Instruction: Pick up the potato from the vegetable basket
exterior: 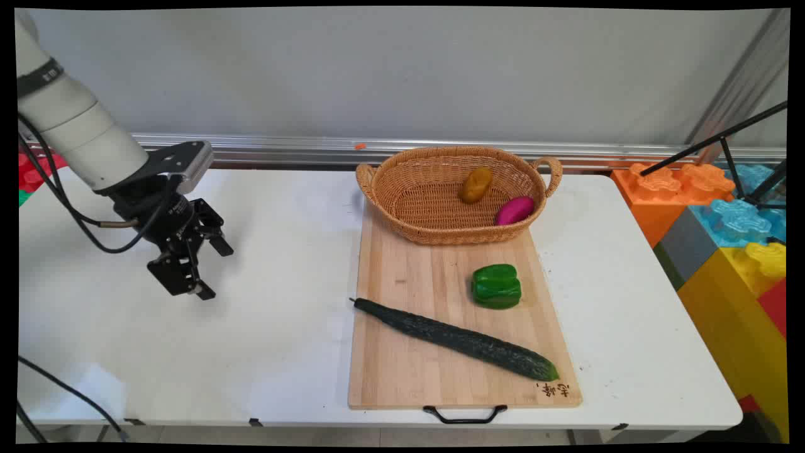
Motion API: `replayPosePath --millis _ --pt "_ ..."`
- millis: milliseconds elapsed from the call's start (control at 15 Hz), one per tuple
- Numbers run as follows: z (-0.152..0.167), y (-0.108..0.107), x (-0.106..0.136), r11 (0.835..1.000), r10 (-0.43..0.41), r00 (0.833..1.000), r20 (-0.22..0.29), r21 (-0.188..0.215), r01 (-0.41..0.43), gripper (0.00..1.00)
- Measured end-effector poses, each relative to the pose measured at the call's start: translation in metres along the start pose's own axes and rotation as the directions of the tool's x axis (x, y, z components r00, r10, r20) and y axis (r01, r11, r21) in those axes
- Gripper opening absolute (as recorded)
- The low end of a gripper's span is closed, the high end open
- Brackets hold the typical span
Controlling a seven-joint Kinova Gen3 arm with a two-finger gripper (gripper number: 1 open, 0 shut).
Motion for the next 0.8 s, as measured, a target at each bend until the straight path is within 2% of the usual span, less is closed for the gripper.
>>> replayPosePath --millis 133,267,467,600,800 --pt "0.006 -0.008 0.000 0.999 -0.043 0.997 -0.066 -0.001 0.043 1.00" --pt "0.010 -0.015 0.007 0.996 -0.084 0.987 -0.138 -0.001 0.084 1.00" --pt "0.018 -0.035 0.033 0.986 -0.153 0.950 -0.274 0.017 0.163 1.00" --pt "0.024 -0.048 0.054 0.982 -0.165 0.928 -0.333 0.036 0.188 1.00" --pt "0.036 -0.068 0.102 0.974 -0.170 0.899 -0.404 0.069 0.215 1.00"
